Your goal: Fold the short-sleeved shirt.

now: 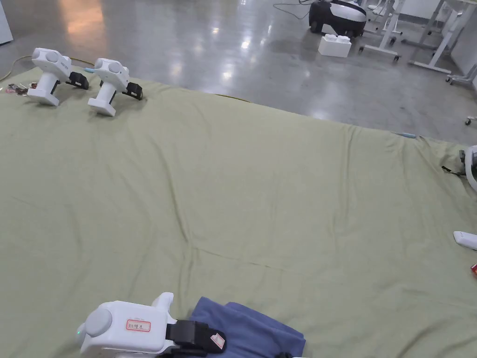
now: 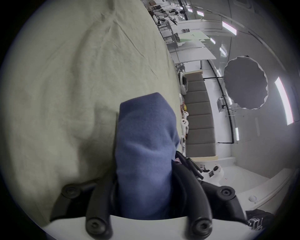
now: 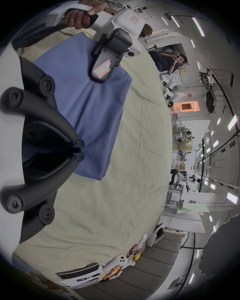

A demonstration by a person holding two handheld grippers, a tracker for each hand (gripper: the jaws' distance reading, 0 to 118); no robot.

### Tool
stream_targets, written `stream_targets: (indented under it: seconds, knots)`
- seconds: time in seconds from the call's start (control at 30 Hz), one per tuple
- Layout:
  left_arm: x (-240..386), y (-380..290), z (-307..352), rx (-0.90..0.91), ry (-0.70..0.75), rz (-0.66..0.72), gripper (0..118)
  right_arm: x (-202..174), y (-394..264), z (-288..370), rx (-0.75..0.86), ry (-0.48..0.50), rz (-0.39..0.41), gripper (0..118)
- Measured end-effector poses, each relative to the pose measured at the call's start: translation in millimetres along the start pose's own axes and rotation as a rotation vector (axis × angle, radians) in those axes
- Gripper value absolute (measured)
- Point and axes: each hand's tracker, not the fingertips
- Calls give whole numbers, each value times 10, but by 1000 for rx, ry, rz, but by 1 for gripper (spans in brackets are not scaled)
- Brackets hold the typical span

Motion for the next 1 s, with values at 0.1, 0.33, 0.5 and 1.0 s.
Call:
stream_targets:
  seconds: [0.1, 0.33, 0.5, 1.0]
  knots:
    - [0, -23, 55, 22, -46, 50, 30, -33, 5, 7, 4, -6, 16, 8]
    - [166, 44, 411, 80, -99, 54, 29, -22, 315, 120, 69, -7, 10, 8]
    - [224, 266, 1185, 168, -48, 16, 29, 150, 905, 213, 209, -26, 0, 8]
    - [-300, 988, 3776, 352, 426, 93, 29, 740, 1796, 413, 372, -113, -44, 8]
